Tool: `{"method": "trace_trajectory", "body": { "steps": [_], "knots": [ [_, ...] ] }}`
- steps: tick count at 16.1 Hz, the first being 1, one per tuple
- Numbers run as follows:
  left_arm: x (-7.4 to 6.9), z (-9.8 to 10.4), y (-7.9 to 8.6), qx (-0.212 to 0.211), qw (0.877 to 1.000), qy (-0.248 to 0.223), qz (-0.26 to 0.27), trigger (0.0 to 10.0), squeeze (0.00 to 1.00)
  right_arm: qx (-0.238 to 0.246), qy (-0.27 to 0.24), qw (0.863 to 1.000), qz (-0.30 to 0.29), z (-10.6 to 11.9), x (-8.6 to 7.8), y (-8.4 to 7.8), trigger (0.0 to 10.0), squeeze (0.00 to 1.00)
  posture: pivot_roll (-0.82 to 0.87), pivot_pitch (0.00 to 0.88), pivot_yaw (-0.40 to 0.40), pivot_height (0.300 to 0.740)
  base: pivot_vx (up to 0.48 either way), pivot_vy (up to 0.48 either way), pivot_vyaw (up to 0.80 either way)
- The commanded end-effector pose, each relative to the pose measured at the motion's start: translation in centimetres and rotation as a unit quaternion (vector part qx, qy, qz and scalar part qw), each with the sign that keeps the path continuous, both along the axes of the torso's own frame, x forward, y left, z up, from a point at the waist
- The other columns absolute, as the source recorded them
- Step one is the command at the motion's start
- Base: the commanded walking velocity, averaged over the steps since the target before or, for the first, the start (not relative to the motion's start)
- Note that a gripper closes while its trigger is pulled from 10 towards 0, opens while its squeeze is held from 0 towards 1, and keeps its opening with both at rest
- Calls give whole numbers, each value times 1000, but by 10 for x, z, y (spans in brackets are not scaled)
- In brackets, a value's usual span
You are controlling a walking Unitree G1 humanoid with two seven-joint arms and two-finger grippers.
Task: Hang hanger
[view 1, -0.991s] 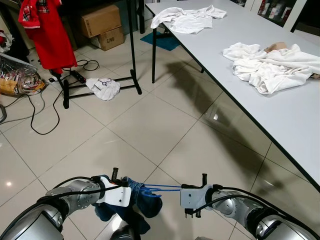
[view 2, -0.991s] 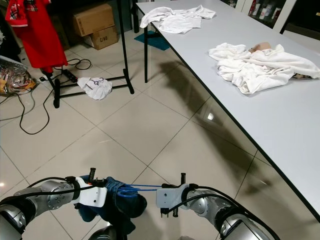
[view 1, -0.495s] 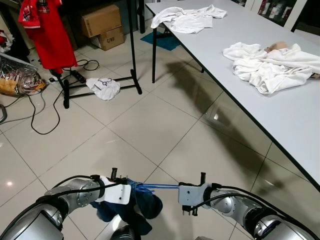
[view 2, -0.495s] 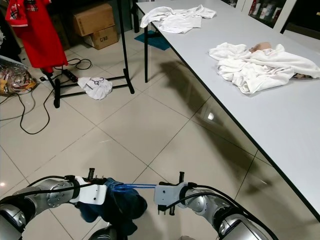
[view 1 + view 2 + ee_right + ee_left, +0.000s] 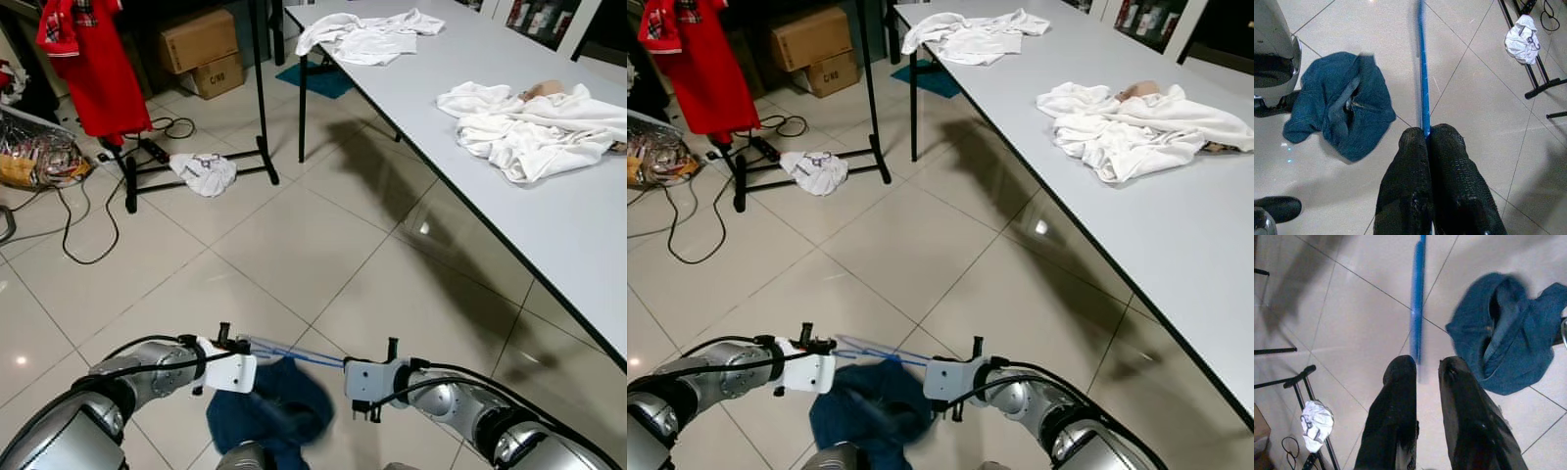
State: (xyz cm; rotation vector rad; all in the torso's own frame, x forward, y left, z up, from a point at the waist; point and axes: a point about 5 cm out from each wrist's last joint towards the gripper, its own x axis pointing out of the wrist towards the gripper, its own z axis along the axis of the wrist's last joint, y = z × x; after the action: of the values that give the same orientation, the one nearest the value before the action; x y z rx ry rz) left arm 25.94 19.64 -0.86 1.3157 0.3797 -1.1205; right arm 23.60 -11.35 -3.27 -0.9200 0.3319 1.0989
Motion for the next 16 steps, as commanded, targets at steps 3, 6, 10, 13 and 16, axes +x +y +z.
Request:
{"method": "trace_trajectory", "body": {
  "steps": [3,6,10,13,16],
  "knots": [
    [0,-1,1,-3,1000,-4,12,10000,4,11,-2,1000,-7,1,1,2,0,0,-31,10,64,740,0,0,0],
    [7,7,-9,-95,992,-44,74,10000,4,31,0,999,-31,2,0,-1,0,0,-43,0,79,740,0,0,0],
    [8,15,-20,-264,943,-81,188,10000,0,121,-4,979,-162,11,14,-11,0,0,-50,0,79,740,0,0,0],
    [6,16,-17,-323,910,-78,248,10000,0,175,-4,950,-257,16,23,-22,0,0,-49,0,78,740,0,0,0],
    [8,21,-17,-396,866,-83,295,10000,0,205,5,929,-308,17,26,-27,0,0,-48,0,75,740,0,0,0]
  ]
}}
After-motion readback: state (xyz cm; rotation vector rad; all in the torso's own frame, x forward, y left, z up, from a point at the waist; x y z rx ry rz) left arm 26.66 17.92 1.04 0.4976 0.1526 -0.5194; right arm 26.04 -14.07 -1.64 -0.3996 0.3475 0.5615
